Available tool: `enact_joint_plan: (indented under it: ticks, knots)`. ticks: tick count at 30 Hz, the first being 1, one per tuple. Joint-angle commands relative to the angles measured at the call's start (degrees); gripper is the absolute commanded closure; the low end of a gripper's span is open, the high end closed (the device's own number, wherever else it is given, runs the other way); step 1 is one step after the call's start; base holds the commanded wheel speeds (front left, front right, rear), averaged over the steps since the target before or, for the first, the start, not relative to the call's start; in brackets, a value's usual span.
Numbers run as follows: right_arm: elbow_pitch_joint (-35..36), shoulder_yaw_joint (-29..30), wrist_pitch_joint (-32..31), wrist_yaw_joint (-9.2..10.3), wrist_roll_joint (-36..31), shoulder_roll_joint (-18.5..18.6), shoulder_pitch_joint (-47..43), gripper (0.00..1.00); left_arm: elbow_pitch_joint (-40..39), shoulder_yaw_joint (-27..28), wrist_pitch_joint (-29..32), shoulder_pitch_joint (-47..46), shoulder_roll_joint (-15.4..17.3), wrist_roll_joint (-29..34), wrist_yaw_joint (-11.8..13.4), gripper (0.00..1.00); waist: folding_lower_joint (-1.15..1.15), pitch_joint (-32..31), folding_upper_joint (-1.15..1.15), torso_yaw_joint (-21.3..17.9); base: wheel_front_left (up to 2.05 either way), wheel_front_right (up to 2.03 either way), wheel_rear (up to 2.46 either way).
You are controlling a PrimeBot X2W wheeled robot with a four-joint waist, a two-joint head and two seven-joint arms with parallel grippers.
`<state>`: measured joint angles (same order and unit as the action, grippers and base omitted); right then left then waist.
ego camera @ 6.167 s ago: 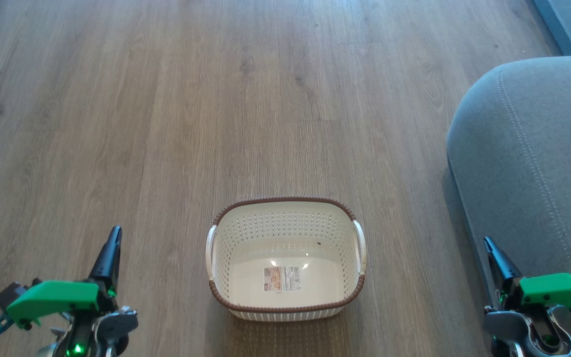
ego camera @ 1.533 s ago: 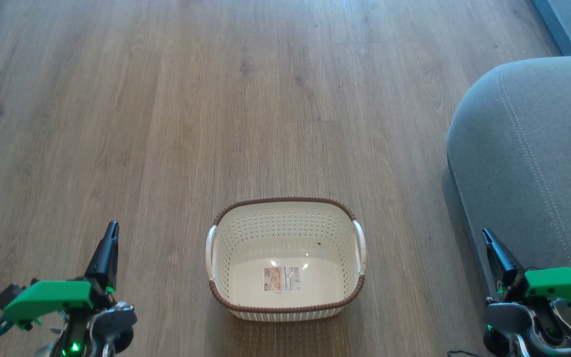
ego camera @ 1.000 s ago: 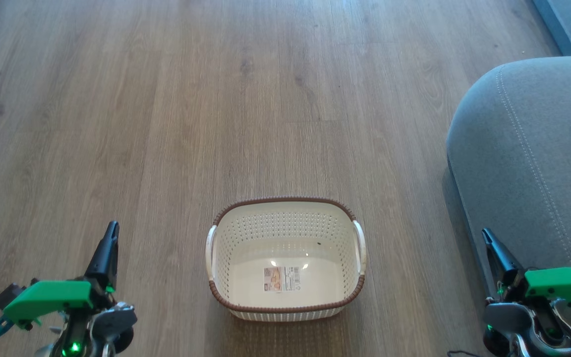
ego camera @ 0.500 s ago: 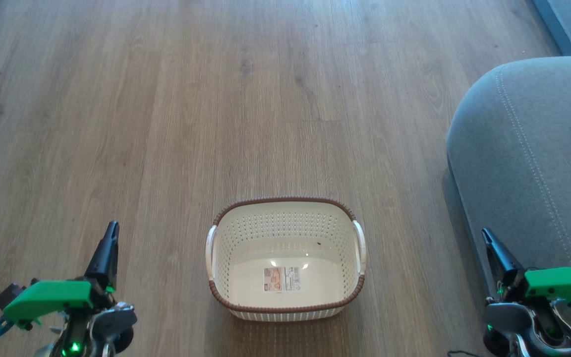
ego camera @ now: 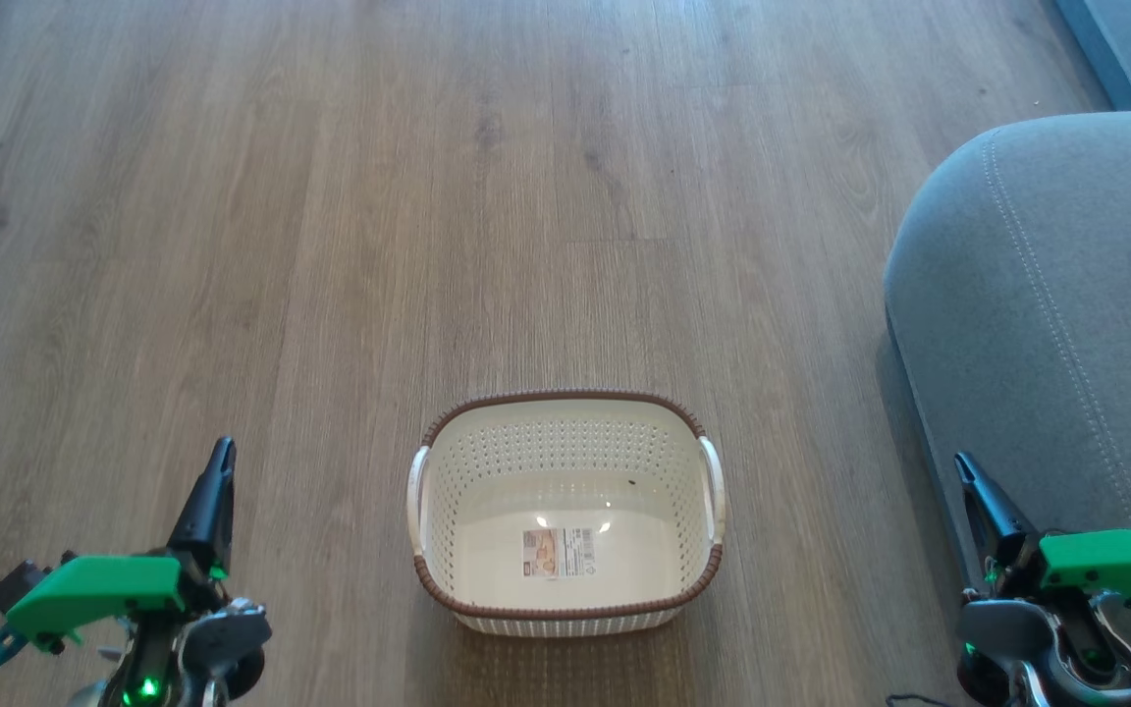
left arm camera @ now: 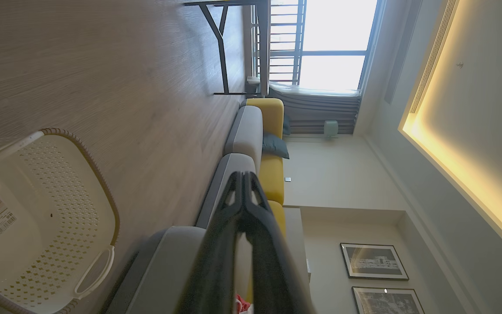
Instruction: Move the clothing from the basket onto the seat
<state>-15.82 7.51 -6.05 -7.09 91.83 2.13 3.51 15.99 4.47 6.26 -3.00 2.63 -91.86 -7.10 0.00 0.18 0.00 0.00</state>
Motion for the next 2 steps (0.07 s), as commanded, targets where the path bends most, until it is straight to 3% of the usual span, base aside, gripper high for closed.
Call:
enact_joint_plan:
  ticks: [1, 2]
  knots:
    - [1.8, -1.0, -0.4, -0.4, 0.3, 0.8, 2.7, 1.0, -1.9, 2.1, 0.3, -3.2, 0.2, -0.3, -0.4, 1.0, 0.0, 0.0, 0.0, 0.0, 0.0, 0.0, 0.0]
    - [1.8, -1.0, -0.4, -0.4, 0.3, 0.8, 2.7, 1.0, -1.9, 2.1, 0.3, -3.2, 0.2, -0.3, -0.4, 1.0, 0.0, 0.0, 0.0, 0.0, 0.0, 0.0, 0.0]
